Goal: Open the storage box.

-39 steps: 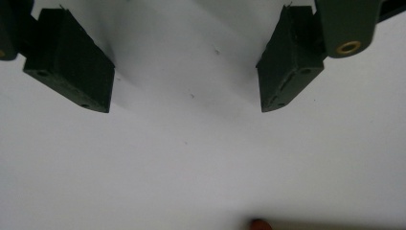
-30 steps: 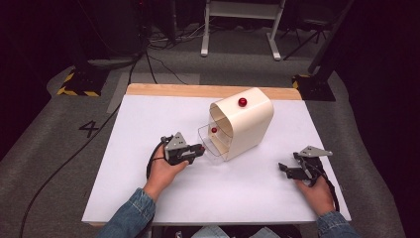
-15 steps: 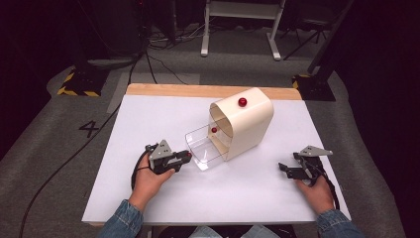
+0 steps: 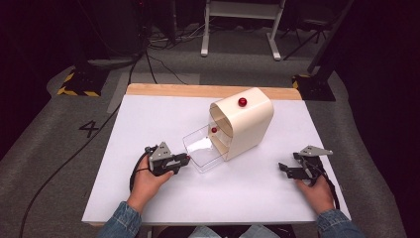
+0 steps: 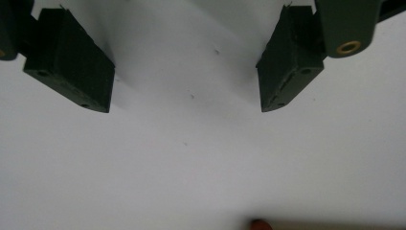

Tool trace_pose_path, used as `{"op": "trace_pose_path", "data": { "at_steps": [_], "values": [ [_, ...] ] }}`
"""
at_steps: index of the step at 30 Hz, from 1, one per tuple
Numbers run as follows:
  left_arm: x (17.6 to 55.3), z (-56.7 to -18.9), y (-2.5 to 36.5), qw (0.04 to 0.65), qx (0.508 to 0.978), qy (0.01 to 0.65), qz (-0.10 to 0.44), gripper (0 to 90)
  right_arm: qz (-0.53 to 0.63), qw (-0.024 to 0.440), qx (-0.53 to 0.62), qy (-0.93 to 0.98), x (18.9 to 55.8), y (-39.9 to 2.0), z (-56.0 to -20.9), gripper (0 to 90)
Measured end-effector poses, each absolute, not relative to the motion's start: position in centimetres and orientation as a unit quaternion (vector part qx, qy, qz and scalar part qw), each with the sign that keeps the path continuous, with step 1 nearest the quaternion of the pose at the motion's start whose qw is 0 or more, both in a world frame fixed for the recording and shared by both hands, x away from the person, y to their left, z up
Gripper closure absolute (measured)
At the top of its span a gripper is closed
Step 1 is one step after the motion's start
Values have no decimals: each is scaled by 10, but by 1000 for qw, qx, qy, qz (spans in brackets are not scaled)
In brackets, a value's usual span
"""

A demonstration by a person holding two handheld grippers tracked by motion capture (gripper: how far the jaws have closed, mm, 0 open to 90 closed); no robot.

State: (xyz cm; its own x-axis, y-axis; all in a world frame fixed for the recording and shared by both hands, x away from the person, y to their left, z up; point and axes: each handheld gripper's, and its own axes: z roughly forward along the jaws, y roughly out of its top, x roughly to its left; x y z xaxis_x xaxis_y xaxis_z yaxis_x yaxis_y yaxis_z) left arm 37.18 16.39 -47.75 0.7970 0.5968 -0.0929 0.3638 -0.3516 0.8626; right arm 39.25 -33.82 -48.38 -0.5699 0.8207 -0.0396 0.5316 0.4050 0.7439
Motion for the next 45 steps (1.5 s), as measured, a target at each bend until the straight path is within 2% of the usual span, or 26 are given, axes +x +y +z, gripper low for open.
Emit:
{"op": "trace_pose_path", "data": {
  "at_steps": [3,9,11,26,45],
  "values": [
    [373,-478,163,482,816,294,120,716,352,206,416,813,392,-338,-484,206],
    [373,-477,167,488,810,307,111,530,353,205,416,813,392,-338,-484,206],
    [372,-475,170,476,816,307,116,498,352,206,415,813,392,-338,-484,206],
    [372,-432,170,482,810,309,125,445,353,205,416,813,392,-338,-484,206],
    [402,-396,119,541,794,255,114,464,351,206,419,812,393,-338,-484,191]
  ]
}}
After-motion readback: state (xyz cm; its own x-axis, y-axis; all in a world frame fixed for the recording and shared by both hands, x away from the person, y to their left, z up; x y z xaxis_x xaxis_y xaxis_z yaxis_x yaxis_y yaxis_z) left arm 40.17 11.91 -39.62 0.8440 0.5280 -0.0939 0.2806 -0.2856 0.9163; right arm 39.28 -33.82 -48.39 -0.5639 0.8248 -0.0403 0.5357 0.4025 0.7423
